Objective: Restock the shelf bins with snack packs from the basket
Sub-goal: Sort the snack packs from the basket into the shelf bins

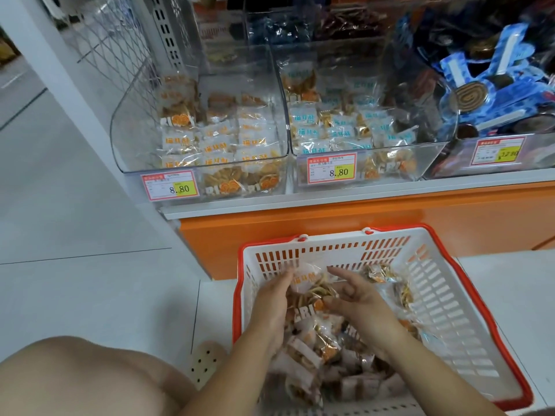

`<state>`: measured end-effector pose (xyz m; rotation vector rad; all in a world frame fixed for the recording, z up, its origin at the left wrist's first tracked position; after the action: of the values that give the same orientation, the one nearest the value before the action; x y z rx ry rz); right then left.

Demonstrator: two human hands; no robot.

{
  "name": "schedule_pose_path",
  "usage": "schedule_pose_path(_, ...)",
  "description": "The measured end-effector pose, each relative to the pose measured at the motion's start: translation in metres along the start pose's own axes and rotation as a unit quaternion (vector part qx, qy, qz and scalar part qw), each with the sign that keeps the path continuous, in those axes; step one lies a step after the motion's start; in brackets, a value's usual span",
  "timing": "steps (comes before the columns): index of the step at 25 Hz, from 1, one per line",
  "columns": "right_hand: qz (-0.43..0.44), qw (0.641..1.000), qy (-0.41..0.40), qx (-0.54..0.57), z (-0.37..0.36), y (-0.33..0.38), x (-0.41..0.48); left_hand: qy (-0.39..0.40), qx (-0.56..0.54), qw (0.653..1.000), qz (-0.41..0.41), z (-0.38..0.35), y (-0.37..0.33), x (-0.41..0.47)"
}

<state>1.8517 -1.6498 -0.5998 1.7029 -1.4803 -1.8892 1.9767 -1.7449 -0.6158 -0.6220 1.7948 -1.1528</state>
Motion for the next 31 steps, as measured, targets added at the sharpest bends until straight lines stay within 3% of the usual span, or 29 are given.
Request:
schedule_pose_path(5, -0.010, 1.000, 0.024, -0.011, -0.010, 0.005, -0.008, 0.007, 0.078, 0.997, -0.027, 0.004, -0.019, -0.010)
schedule_pose_path(8, -0.007, 0.999, 0.040, -0.005, -0.024, 0.015, -0.016, 0.030, 0.152, 0.985, -0.081, 0.007, -0.051, -0.024)
schedule_pose_path(13, 0.056, 0.996, 0.063, -0.031, -0.076, 0.067, -0.033, 0.002, 0.201, 0.957, -0.211, 0.036, -0.138, -0.055)
schedule_pose_path(16, 0.136, 0.986, 0.066, -0.070, -0.119, 0.133, -0.052, -0.097, 0.149, 0.927, -0.331, 0.097, -0.200, -0.058)
schedule_pose_path(19, 0.230, 0.965, 0.030, -0.125, -0.164, 0.210, -0.066, -0.225, 0.206, 0.856, -0.417, 0.164, -0.247, -0.053)
schedule_pose_path(22, 0.287, 0.945, -0.035, -0.153, -0.204, 0.272, -0.039, -0.282, 0.291, 0.821, -0.402, 0.191, -0.261, -0.036)
schedule_pose_path(26, 0.250, 0.934, -0.114, -0.226, -0.237, 0.309, 0.055, -0.247, 0.294, 0.837, -0.389, 0.187, -0.259, -0.012)
schedule_pose_path(29, 0.175, 0.929, -0.121, -0.301, -0.254, 0.307, 0.109, -0.235, 0.286, 0.842, -0.392, 0.186, -0.261, -0.002)
schedule_pose_path(31, 0.159, 0.908, -0.139, -0.363, -0.263, 0.306, 0.128, -0.230, 0.278, 0.850, -0.385, 0.189, -0.261, 0.004)
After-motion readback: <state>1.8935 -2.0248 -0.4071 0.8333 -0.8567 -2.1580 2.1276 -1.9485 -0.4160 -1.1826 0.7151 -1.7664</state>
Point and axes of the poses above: each hand's wrist, its own x-axis towards the middle knuckle, its own z-axis out of the back of the hand, y = z × x, the point moved 7 cm from there along x, towards the middle knuckle, and after that the axes turned 15 degrees about -z, right-handed, at the moved point
